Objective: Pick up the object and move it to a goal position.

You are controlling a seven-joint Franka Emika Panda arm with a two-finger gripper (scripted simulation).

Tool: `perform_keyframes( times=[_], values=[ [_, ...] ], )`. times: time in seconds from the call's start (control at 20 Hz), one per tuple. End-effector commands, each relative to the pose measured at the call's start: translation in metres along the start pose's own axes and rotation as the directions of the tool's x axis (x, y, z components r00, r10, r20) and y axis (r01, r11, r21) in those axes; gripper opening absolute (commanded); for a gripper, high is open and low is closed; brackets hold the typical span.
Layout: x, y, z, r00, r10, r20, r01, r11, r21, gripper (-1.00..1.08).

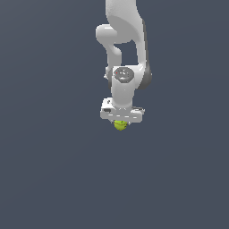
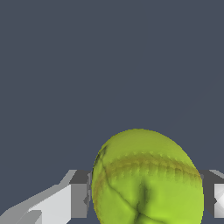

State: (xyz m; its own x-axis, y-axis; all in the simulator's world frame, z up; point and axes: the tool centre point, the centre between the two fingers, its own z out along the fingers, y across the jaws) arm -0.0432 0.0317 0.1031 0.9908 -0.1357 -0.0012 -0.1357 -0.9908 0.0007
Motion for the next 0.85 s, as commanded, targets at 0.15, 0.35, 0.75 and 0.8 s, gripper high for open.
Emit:
perform_keyframes(
  times=[0.15,0.35,0.75,0.8],
  values=[
    [0.003,-0.028,-0.037,1.0,0.0,-0.002,0.0,1.0,0.0,-1.0],
    [0.005,-0.04,-0.054,1.0,0.0,-0.002,0.0,1.0,0.0,-1.0],
    [0.007,-0.046,-0.06,1.0,0.0,-0.001,0.0,1.0,0.0,-1.0],
    [0.007,-0.045,-0.06,1.0,0.0,-0.001,0.0,1.0,0.0,-1.0]
  ],
)
